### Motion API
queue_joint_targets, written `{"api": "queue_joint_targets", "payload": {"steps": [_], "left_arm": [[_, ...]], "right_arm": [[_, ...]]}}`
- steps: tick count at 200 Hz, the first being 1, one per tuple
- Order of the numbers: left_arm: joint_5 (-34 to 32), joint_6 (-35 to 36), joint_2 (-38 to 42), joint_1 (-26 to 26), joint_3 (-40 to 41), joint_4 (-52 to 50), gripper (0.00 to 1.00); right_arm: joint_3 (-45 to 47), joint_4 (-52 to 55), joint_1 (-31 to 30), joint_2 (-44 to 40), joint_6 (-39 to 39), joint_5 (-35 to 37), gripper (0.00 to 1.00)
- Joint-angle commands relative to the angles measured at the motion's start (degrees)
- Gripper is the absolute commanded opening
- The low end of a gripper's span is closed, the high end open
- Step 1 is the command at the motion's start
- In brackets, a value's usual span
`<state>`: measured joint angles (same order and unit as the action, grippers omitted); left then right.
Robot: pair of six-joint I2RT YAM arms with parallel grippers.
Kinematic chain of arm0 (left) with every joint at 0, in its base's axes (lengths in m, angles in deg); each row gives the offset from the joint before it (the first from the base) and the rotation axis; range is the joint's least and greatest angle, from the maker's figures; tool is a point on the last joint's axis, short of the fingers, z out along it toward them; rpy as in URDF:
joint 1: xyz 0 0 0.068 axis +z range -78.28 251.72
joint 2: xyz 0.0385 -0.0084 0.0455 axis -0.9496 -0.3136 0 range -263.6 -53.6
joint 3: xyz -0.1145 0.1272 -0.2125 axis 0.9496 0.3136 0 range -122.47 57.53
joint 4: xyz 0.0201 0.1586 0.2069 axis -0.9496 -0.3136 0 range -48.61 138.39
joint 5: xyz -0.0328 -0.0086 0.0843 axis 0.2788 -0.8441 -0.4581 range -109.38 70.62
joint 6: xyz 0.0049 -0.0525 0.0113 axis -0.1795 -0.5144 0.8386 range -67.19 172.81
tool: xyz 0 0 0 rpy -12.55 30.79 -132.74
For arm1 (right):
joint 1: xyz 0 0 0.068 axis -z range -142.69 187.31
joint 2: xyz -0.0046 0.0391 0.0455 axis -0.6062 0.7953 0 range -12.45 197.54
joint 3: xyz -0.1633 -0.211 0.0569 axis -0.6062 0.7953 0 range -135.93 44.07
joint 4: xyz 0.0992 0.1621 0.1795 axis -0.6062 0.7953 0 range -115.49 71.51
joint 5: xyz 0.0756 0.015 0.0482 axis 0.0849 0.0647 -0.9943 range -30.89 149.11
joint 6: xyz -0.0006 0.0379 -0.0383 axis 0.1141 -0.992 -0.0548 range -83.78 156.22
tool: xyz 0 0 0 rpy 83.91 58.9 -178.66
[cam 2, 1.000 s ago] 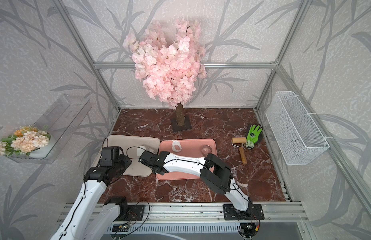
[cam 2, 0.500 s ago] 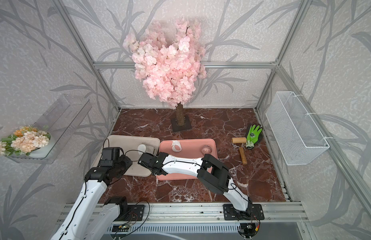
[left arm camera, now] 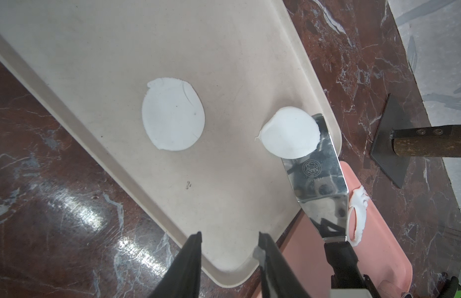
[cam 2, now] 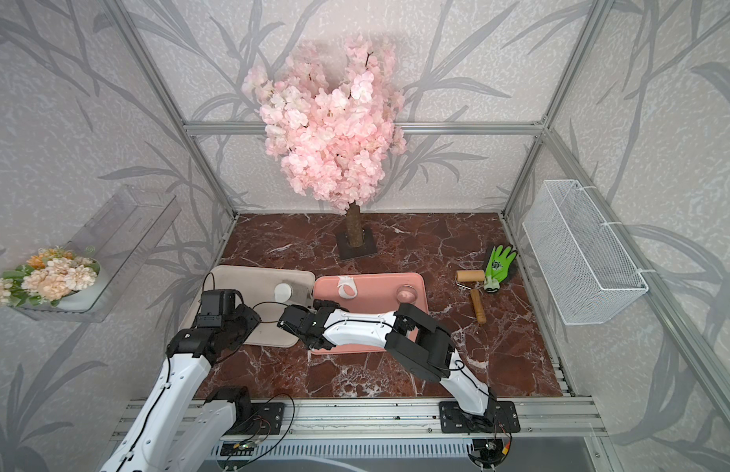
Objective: Roll out the dumpling wrappers from the dough
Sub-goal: Place the dumpling wrapper on the plate.
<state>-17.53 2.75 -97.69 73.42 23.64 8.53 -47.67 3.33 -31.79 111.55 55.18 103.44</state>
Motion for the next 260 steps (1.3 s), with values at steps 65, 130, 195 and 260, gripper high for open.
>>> {"api": "queue_joint_targets", "payload": {"steps": [65, 130, 195, 260], "left_arm": [[3.6, 1.6, -0.1, 0.5, 0.5, 2.1, 0.43], [4.3, 1.6, -1.0, 0.4, -1.0, 2.9, 0.45], [3.9, 1.4, -3.8, 0.4, -3.1, 3.5, 0.45], [3.8, 0.6, -4.2, 0.4, -3.2, 4.1, 0.45]], "right_arm": [[1.9, -2.6, 2.4, -7.7, -3.2, 3.5, 0.00], [4.4, -2.3, 3.4, -9.1, -6.0, 2.6, 0.00], [10.6, -5.2, 3.3, -14.4, -8.0, 2.0, 0.00], [15.3, -7.5, 1.5, -18.3, -9.2, 0.4, 0.00]]}}
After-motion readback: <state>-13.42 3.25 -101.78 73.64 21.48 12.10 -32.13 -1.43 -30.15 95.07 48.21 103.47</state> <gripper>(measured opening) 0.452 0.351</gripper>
